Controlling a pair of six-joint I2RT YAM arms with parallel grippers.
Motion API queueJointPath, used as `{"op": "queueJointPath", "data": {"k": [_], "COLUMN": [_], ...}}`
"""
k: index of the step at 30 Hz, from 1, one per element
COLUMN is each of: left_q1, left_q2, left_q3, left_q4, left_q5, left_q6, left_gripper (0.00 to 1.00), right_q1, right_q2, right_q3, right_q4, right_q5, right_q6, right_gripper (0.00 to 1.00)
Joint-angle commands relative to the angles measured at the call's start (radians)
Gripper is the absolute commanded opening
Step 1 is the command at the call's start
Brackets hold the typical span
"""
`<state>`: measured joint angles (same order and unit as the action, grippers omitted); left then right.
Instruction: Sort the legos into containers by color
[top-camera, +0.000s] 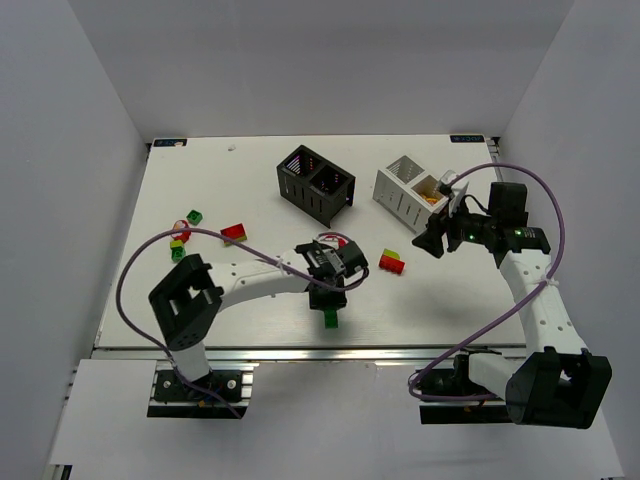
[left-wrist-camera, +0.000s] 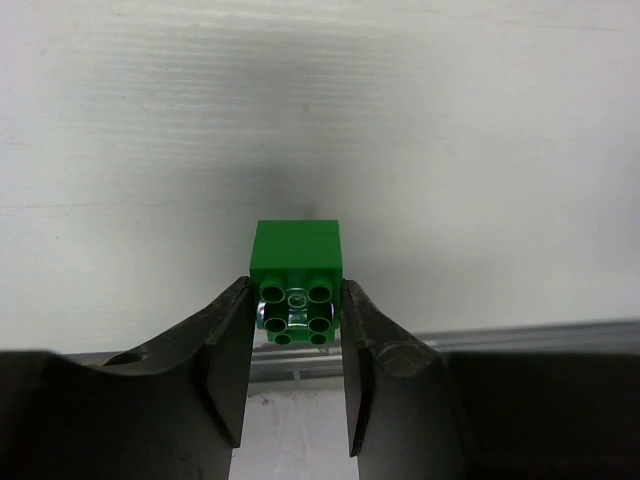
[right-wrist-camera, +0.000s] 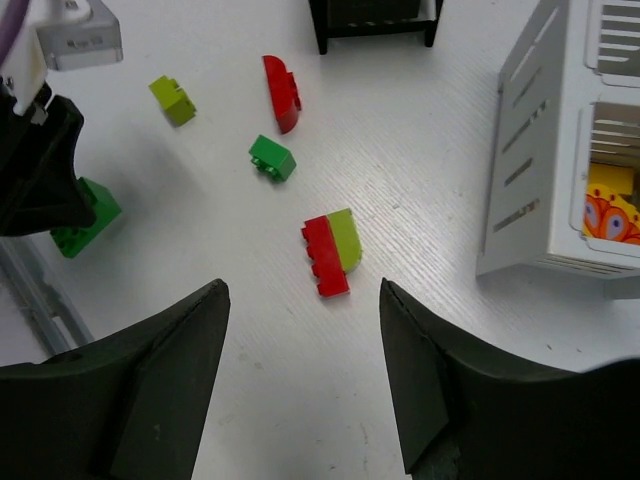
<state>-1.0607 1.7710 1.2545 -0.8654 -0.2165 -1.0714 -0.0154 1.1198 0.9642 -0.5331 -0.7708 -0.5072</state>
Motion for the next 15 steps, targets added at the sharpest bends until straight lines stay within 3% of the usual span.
{"op": "queueJointPath", "data": {"k": [1, 4, 7, 9, 15], "left_q1": [-0.007, -0.005, -0.005, -0.002, -0.002], "left_q2": [-0.219, -0.388, -0.502, -0.613, -0.657], "left_q3": [-0.055, -0.182, -0.329, -0.441, -0.544], "left_q4": [0.123, 0.343, 0.677, 0.895, 1.167], "left_q5": [-0.017, 0.028, 0.089, 0.156, 0.256], "left_q6": [0.042, 0.099, 0.166, 0.229, 0.290], "left_gripper": [0.09, 0.09, 0.09, 0.09, 0.10], "right_q1": [0.011, 0.060, 0.092, 0.118, 0.178], "right_q2": [-0.003, 0.021, 0.046, 0.077, 0.115], "right_q3": [-0.008, -0.025, -0.042, -0.038, 0.010], "right_q4": [-0.094, -0.140, -0.134, -0.098, -0.044], "right_q5": [-0.120, -0.186, -0.293, -0.424, -0.582], "right_q6": [-0.013, 0.057, 0.186, 0.294, 0.337], "right_gripper": [0.65, 0.61, 0.59, 0.62, 0.82]}}
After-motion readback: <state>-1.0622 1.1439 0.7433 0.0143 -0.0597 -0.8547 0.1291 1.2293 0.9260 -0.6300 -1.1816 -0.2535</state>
